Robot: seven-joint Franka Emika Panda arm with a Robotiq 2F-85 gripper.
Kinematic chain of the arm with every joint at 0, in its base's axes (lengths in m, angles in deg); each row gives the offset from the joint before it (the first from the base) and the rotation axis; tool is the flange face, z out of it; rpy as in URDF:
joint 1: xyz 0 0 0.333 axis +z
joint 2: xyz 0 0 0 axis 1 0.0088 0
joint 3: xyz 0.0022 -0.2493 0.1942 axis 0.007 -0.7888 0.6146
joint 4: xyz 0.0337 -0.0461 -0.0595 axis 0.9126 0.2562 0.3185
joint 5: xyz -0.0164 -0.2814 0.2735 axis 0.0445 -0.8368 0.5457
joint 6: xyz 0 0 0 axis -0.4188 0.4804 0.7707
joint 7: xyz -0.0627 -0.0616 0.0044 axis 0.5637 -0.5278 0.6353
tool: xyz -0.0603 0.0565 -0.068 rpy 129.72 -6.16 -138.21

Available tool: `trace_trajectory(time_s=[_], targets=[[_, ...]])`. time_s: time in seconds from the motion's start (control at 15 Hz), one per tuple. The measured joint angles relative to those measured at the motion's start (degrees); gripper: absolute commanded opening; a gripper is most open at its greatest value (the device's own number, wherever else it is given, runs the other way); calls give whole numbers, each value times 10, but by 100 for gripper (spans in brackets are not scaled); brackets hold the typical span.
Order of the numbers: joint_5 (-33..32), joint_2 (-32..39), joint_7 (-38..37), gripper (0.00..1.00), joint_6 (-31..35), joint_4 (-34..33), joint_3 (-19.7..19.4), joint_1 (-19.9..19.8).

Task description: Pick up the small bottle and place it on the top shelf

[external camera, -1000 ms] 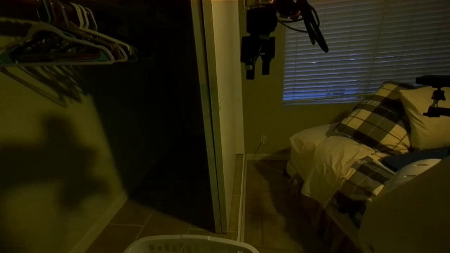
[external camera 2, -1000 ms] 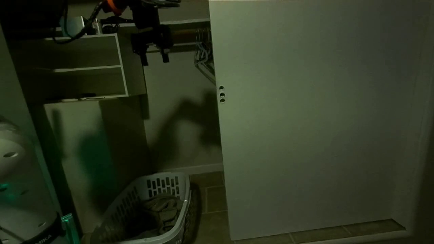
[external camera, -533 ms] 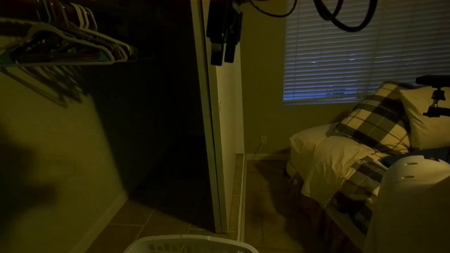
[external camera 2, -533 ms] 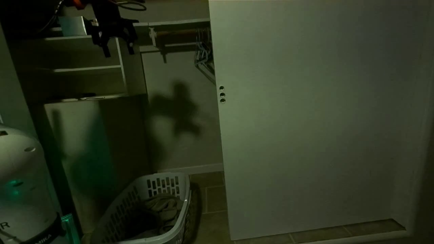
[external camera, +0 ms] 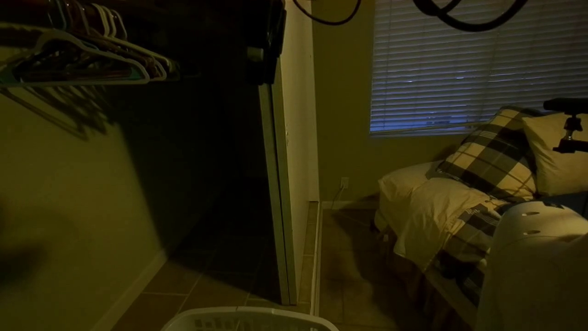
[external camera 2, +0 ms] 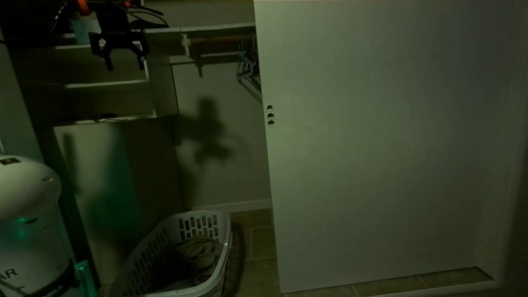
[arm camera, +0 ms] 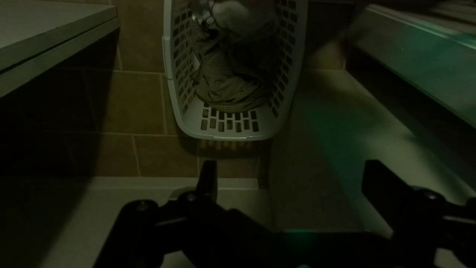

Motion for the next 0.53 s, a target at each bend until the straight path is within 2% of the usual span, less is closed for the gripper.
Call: trace_trajectory(time_s=[0.33, 0.53], targets=[[0, 1, 2, 100, 0, 0, 0, 0], [6, 8, 26, 100, 38, -6, 6, 6]])
